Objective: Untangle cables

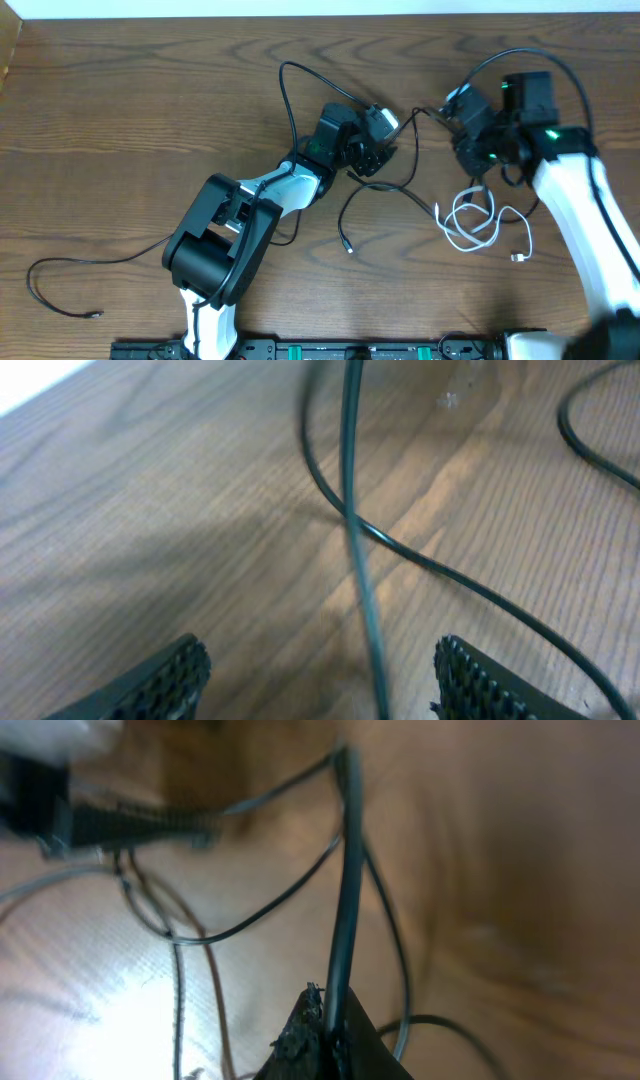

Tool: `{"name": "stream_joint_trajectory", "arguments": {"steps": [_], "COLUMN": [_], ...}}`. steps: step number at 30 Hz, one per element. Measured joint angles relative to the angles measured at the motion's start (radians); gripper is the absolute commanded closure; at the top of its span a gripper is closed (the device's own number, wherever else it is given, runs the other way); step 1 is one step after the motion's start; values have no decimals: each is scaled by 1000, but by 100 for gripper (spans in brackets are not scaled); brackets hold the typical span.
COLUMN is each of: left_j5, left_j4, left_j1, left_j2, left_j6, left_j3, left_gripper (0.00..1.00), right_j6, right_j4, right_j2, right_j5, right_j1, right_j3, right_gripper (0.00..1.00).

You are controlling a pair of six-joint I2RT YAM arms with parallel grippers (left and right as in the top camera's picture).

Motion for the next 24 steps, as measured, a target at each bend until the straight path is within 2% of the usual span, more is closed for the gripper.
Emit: {"name": "stream_joint_trajectory", "arguments": {"steps": [6, 14, 15, 16, 17, 18, 24], "left_j5": [0, 2, 2, 2, 2, 3, 5], "left_j4": [-21, -20, -20, -20, -20, -20, -19], "left_j1": [0, 0, 0, 0, 0, 0, 0], "left_j2": [0, 0, 0, 0, 0, 0, 0], "left_j6": [0, -4, -4, -4, -6, -7, -4], "left_j3": [0, 0, 0, 0, 0, 0, 0], "left_gripper": [30, 36, 45, 58, 80, 92, 92], "right_j6": [3, 5, 6, 7, 7, 7, 8], "right_j4": [12, -13, -12, -12, -12, -12, -20], "right_j2": [-257, -304, -303, -302, -302, -302, -302], "right_j5": [61, 68, 57, 45, 27, 25, -26], "right_j1": [0, 0, 0, 0, 0, 0, 0], "right_j3": [2, 2, 2, 2, 2, 2, 2], "right_gripper": [99, 99, 99, 99, 99, 99, 99]}}
